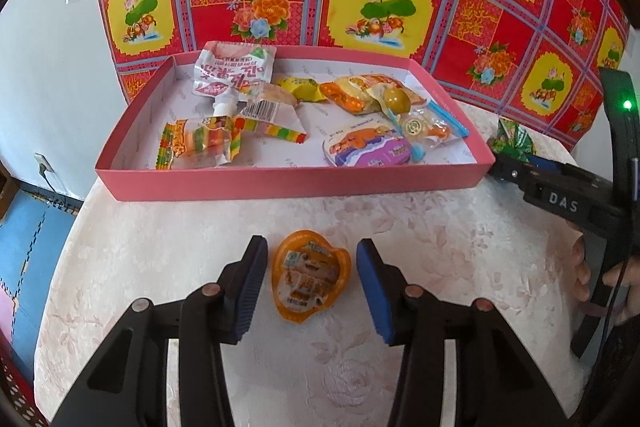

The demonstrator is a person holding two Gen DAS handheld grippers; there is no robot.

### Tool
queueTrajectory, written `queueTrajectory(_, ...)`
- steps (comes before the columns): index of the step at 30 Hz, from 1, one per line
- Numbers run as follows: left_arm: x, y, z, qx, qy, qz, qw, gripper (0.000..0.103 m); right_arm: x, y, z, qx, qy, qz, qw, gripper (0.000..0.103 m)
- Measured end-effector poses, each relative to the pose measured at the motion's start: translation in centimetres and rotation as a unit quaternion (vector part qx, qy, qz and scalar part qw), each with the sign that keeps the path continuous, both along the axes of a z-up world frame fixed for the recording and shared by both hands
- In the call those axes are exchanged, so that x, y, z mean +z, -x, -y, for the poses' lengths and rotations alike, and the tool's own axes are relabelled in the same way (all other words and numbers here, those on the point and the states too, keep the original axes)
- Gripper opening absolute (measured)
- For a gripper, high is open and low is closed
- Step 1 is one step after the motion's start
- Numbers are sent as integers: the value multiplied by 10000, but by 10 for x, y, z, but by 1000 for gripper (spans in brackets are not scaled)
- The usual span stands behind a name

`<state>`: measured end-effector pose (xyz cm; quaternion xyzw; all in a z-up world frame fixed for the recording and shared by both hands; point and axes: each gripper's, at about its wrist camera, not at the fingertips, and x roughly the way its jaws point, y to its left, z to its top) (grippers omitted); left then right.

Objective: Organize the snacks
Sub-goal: 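Grasp a green pea bag with the right gripper while the left gripper lifts the orange jelly cup, then carry the orange jelly cup into the tray with the left gripper while the right carries the green bag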

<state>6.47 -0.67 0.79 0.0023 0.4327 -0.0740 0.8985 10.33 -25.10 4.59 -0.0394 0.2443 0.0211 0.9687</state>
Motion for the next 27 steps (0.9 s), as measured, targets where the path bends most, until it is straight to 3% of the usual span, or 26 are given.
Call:
queueTrajectory(2, 0, 0, 0, -8, -12, 17, 10000, 49, 0, -3, -2, -107, 38, -36, 9999, 60)
queueTrajectory(5, 0, 0, 1, 15, -114, 57, 9999, 42, -1, -4, -2, -233, 35, -38, 9997, 46)
queueTrajectory(10, 0, -1, 0, 30, -157, 67, 9999, 39, -1, 1, -4, -251, 46, 1, 9997, 40)
queueTrajectory(27, 15, 8, -5, 5, 89, 148, 9999, 38, 4, 37, -6, -198, -197, 120, 9995, 37)
